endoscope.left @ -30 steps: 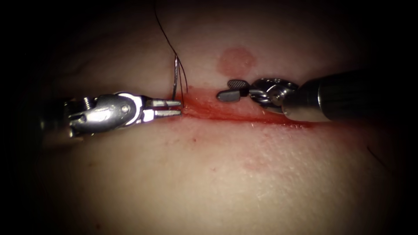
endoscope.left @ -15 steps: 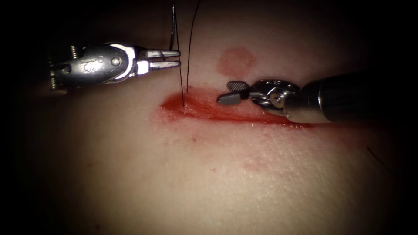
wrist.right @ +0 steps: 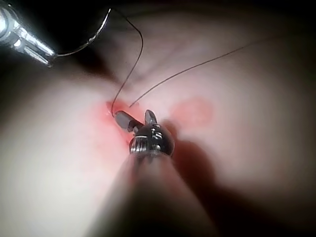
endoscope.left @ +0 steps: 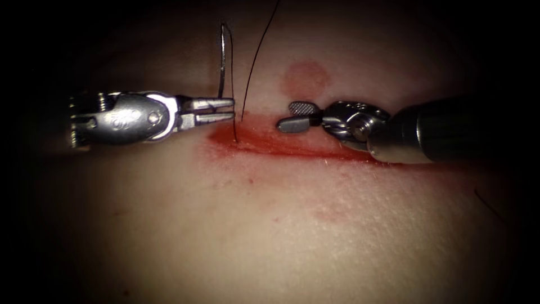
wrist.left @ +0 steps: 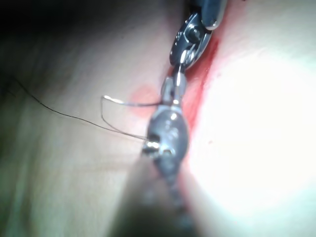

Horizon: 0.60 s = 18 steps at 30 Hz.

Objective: Wound Closure
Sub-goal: Hand the needles from the left gripper to the right gripper.

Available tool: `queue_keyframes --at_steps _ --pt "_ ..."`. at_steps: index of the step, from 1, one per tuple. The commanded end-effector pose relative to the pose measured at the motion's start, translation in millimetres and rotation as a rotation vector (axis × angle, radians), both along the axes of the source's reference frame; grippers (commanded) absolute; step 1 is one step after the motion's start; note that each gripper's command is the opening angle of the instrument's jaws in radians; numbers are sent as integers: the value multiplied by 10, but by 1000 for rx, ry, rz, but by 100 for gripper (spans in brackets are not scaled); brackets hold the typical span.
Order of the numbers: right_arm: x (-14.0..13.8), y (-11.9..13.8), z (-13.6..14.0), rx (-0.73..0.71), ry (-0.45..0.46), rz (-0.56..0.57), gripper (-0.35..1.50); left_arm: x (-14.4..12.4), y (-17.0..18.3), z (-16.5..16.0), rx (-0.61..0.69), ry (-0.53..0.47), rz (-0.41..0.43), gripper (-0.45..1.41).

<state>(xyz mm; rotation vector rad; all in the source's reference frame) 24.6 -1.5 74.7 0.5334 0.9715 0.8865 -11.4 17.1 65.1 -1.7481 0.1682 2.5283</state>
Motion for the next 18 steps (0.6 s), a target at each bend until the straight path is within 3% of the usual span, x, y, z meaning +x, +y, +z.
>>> queue_keyframes --at_steps 1,5,18 --pt "5 -4 -1 6 20 -3 121 -6 -4 11 2 -7 2 -35" --pt "6 -7 -14 58 97 0 120 -15 -25 29 -3 -9 5 -35" --pt "6 -4 -13 125 282 28 118 -42 -33 30 -93 -45 81 -35"
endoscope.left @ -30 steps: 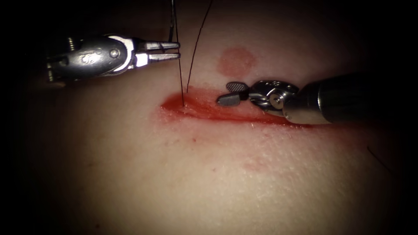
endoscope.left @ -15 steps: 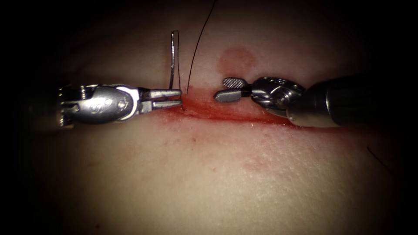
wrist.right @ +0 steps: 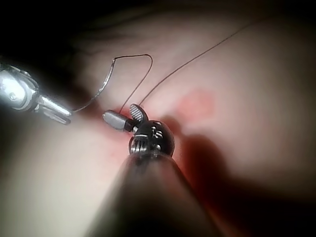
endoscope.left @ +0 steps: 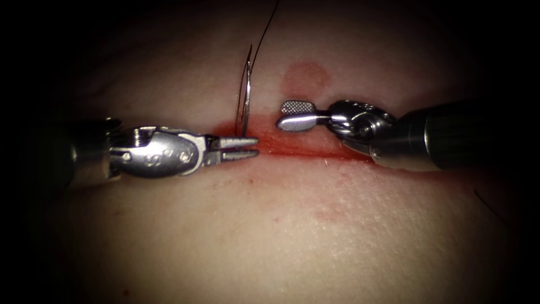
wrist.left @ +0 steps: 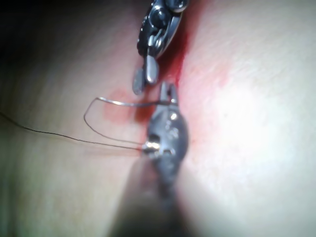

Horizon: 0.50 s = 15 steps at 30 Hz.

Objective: Wound Closure
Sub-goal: Hand the needles from the left gripper to the right gripper.

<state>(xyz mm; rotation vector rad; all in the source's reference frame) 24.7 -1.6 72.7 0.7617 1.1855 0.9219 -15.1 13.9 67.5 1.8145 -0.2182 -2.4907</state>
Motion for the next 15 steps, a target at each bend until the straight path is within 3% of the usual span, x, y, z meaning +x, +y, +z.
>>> queue_keyframes --at_steps 1,15 --pt "5 -3 8 5 8 -5 118 -6 -2 7 -10 -6 10 -35" --pt "6 -5 9 2 14 -4 116 -13 -4 13 -122 -4 69 -35"
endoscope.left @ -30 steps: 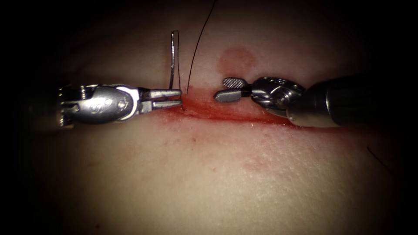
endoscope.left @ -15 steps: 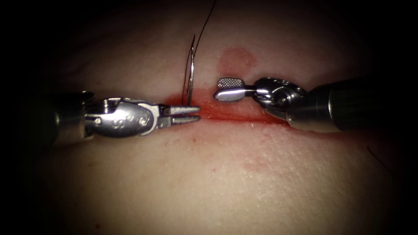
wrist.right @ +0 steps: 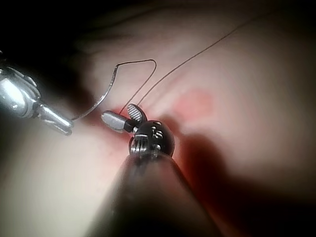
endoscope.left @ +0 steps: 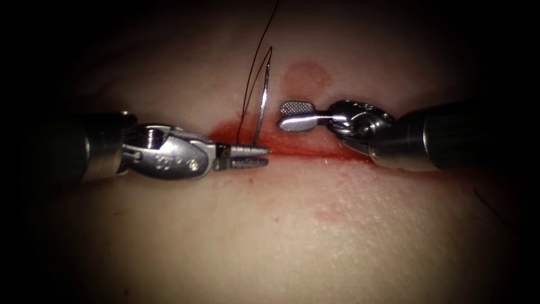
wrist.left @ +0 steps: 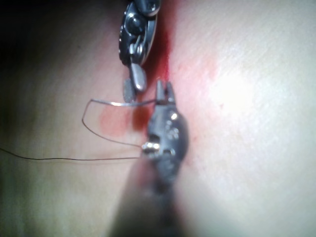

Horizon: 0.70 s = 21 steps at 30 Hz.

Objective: Wound Closure
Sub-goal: Hand the needles from the left gripper to the right gripper.

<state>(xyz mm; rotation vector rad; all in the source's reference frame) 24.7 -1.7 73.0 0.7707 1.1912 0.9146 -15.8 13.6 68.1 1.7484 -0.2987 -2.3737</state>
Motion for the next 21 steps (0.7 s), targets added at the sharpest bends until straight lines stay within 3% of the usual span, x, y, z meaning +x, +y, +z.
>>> queue_keyframes --at_steps 1,21 --pt "7 -4 6 1 4 2 116 -6 -1 7 -4 2 5 -35" --pt "27 4 11 -3 8 25 116 -14 -13 5 -20 13 29 -35"
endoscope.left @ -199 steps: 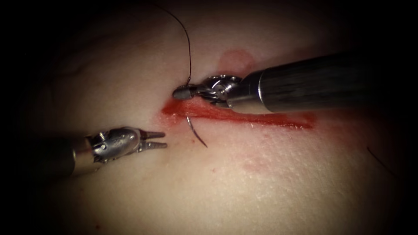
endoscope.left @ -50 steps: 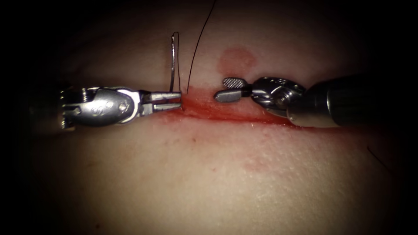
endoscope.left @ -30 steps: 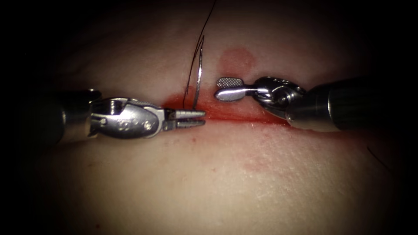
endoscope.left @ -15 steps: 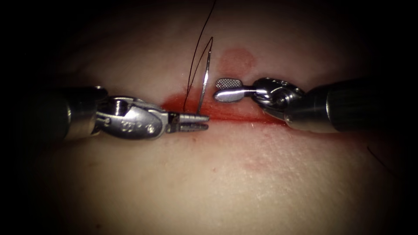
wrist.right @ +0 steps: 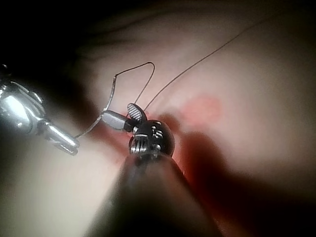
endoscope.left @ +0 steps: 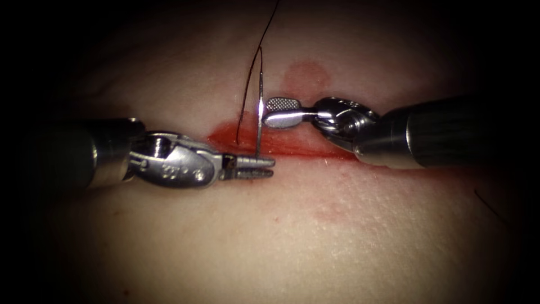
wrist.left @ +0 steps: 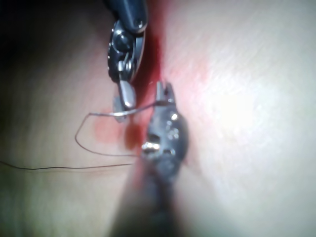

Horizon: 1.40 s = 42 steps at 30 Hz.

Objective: Wound Closure
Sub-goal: Hand the needles from the left gripper to the right gripper.

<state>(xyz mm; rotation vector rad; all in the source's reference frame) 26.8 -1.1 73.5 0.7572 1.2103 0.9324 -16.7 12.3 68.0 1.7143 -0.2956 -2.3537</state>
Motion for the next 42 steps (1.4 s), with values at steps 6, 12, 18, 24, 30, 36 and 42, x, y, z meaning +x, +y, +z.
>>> queue_keyframes --at_steps 6,12,18,24,30,36,42 --pt "5 1 8 -1 -17 9 116 -6 -1 6 -3 5 5 -35" --pt "7 4 14 22 -27 -2 116 -5 -1 5 -21 19 20 -35" --pt "1 4 12 99 16 -58 116 -2 3 3 -50 61 35 -35" --pt "-3 -3 9 96 22 -75 116 2 5 5 -58 77 32 -35" --pt "-2 -5 5 99 20 -77 116 0 7 6 -72 100 43 -35" --pt "1 5 -2 106 44 -58 116 -8 5 12 -95 141 59 -35" --pt "4 4 -1 117 57 -54 116 -14 3 14 -109 157 69 -35"
